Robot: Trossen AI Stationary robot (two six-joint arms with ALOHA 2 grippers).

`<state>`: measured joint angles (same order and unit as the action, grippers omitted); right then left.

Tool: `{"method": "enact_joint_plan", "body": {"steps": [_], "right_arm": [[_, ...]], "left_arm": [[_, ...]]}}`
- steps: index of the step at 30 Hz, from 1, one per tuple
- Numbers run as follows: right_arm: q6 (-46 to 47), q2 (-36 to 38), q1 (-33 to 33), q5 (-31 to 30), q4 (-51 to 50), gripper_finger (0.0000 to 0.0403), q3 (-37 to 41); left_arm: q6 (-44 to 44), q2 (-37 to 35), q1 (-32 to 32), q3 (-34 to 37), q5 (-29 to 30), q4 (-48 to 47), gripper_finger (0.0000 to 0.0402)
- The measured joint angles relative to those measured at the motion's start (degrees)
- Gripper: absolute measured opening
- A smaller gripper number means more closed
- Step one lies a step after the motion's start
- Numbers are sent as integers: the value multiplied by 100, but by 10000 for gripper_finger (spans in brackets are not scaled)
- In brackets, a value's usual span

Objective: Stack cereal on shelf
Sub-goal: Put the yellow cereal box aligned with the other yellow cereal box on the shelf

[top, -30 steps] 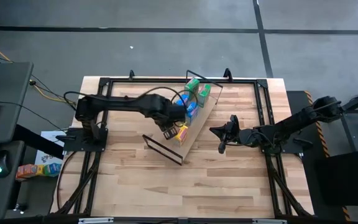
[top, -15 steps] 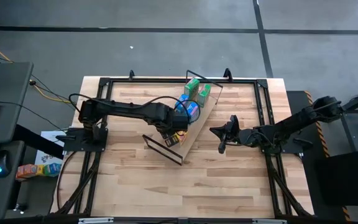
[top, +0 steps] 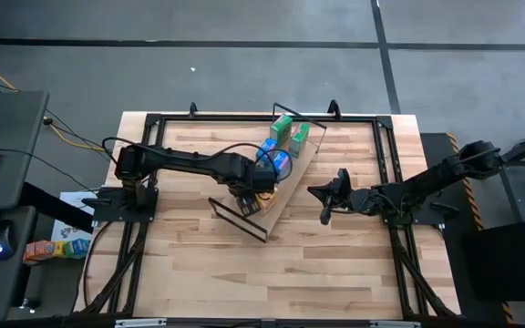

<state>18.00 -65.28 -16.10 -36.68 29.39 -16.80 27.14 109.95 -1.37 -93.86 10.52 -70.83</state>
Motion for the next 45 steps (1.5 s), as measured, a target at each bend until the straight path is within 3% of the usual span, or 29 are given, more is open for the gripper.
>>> {"method": "enact_joint_plan", "body": {"steps": [7, 17, 21, 27, 32, 39, 41, 45], "right_arm": [[-1, 0, 0, -18, -1, 0, 0], [-2, 0, 0, -18, 0, 0, 0], [-1, 0, 0, -18, 0, 0, 0], [0, 0, 0, -18, 0, 0, 0], [4, 0, 0, 26, -12, 0, 0], [8, 0, 0, 30, -1, 0, 0], [5, 0, 0, 21, -2, 0, 0], [15, 0, 0, -14, 0, 0, 0]], "left_arm": [[-156, -235, 22, 7, -339, 138, 249], [-191, -1062, 22, 8, -435, 206, 255], [-406, -1507, 22, 7, -304, 186, 255], [-1039, -2185, -63, 149, 357, 195, 250], [-1244, -2881, -96, 1384, 869, 924, 196], [-1461, -3945, 152, 3732, 1517, 2984, 43], [-1457, -4128, 306, 4310, 1332, 3697, 12], [-1363, -4278, 549, 5129, 456, 5019, 11]]}}
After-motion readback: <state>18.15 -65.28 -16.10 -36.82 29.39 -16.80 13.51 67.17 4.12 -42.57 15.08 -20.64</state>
